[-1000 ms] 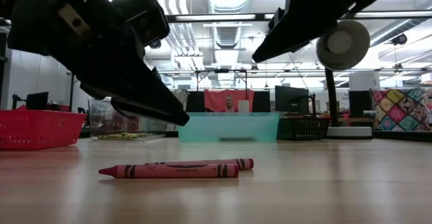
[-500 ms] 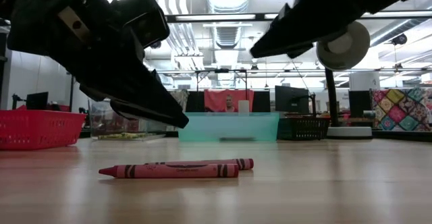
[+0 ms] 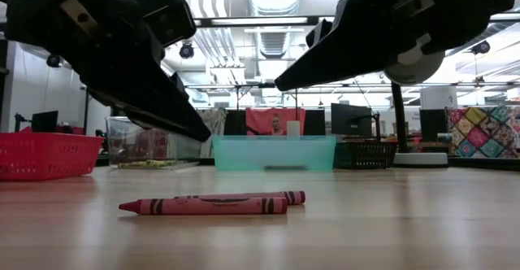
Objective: Sort crayons
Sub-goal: Put the red crayon into the red bin
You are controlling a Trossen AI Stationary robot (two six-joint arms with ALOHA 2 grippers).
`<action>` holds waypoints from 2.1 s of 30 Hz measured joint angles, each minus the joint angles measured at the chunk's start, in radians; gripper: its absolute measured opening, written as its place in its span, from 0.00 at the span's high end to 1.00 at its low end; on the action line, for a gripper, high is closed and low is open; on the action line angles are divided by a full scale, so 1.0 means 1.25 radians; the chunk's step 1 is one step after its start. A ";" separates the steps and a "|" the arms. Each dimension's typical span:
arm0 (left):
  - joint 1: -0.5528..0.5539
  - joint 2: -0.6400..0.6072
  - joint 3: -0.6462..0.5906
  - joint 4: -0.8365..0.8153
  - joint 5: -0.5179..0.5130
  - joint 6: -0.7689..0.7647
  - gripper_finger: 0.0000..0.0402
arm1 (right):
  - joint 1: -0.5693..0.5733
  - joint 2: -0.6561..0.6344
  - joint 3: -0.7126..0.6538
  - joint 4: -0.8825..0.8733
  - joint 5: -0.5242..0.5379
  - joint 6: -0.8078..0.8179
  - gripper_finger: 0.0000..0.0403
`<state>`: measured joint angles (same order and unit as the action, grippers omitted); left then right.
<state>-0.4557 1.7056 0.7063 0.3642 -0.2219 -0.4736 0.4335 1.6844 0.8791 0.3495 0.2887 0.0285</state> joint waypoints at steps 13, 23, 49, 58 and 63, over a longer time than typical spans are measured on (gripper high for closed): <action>0.001 -0.007 0.003 0.000 -0.114 0.059 0.67 | -0.011 0.061 0.000 0.000 -0.068 0.075 0.60; 0.001 -0.050 0.009 -0.022 -0.196 0.094 0.67 | -0.031 0.147 0.000 0.097 -0.181 0.131 0.63; 0.001 -0.065 0.020 -0.027 -0.215 0.100 0.67 | -0.088 0.208 0.001 0.153 -0.286 0.152 0.69; -0.002 -0.173 0.029 -0.092 -0.283 0.104 0.67 | -0.101 0.208 0.002 0.134 -0.273 0.141 0.87; -0.002 -0.241 0.029 -0.131 -0.297 0.103 0.67 | -0.101 0.208 0.002 0.130 -0.270 0.123 0.96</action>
<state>-0.4576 1.4044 0.7422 0.2005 -0.5938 -0.3443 0.3069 1.9450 0.8810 0.5121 -0.0494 0.1820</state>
